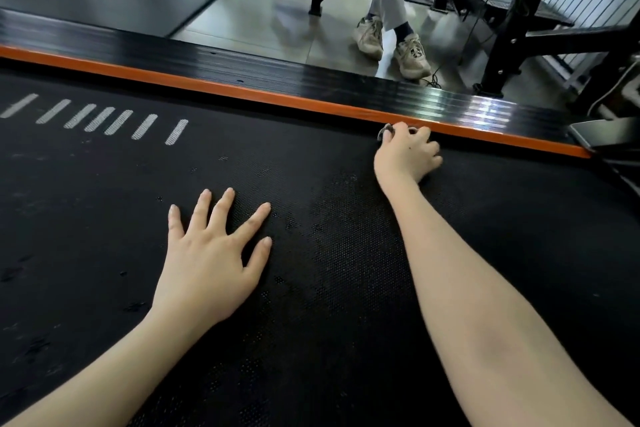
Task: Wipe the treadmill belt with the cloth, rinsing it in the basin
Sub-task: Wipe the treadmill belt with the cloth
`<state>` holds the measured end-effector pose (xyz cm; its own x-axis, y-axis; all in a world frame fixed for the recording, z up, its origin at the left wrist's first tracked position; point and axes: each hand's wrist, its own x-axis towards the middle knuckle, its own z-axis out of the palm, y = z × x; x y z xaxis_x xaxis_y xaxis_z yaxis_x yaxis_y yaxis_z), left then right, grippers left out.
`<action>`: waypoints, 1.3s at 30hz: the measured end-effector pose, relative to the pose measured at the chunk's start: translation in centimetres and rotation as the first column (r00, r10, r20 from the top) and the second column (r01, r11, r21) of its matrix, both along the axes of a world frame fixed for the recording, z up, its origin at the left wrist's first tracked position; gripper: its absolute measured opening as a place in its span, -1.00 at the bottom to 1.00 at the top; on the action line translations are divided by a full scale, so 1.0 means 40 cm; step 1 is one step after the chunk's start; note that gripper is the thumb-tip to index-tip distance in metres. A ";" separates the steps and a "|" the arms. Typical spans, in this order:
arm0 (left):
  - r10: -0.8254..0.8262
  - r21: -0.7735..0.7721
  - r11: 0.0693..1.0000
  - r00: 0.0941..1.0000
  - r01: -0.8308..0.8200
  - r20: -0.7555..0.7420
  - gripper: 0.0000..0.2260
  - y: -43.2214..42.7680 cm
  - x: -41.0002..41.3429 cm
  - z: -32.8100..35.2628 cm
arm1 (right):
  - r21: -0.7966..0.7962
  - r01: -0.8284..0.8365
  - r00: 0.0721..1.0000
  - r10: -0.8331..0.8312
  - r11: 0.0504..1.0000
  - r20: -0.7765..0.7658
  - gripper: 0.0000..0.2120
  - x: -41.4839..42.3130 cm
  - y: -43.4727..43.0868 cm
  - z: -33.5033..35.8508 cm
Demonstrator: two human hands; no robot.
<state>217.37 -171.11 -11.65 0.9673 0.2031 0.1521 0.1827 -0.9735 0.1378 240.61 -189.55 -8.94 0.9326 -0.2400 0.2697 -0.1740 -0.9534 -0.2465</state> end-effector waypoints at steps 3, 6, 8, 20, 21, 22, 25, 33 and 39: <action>-0.003 0.008 1.000 1.000 0.003 0.010 -0.50 0.001 0.001 -0.005 | 0.006 -0.073 0.997 0.073 0.997 -0.028 -0.71 -0.009 0.107 0.005; -0.007 0.025 1.000 1.000 0.007 0.010 -0.51 0.002 0.003 -0.008 | -0.048 -0.298 0.954 0.298 0.953 -0.021 -0.72 -0.038 0.210 -0.004; -0.007 0.024 1.000 1.000 0.006 0.011 -0.51 0.002 0.003 -0.008 | -0.038 -0.457 0.890 0.457 0.889 -0.003 -0.72 -0.045 0.225 -0.006; 0.010 -0.015 1.000 1.000 -0.010 -0.015 -0.44 0.001 0.004 0.004 | 0.002 -0.632 0.774 0.631 0.775 0.055 -0.76 -0.070 0.113 -0.011; 0.012 -0.018 1.000 1.000 -0.012 -0.026 -0.42 0.000 0.003 0.009 | -0.004 -0.697 0.715 0.696 0.717 0.060 -0.77 -0.113 0.117 -0.013; 0.013 -0.020 1.000 0.999 -0.014 -0.044 -0.40 -0.001 0.002 0.012 | -0.004 -0.750 0.660 0.749 0.661 0.061 -0.77 -0.162 0.111 -0.016; 0.009 -0.024 1.000 0.997 -0.011 -0.080 -0.39 0.001 0.001 0.018 | 0.011 -0.837 0.547 0.834 0.548 0.076 -0.78 -0.339 0.042 -0.004; 0.011 0.001 1.000 0.992 -0.011 -0.128 -0.53 -0.004 -0.006 0.030 | 0.104 -0.959 0.253 0.962 0.263 -0.102 -0.71 -0.769 -0.331 0.002; 0.013 0.007 1.000 0.992 -0.012 -0.124 -0.52 -0.006 -0.013 0.037 | 0.072 -0.579 0.813 0.582 0.812 -0.029 -0.74 -0.621 -0.502 0.024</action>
<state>216.84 -171.34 -10.16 0.9762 0.2144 0.0327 0.2099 -0.9719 0.1069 215.75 -209.65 -8.00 0.9144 0.3367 0.2247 0.3946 -0.8652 -0.3093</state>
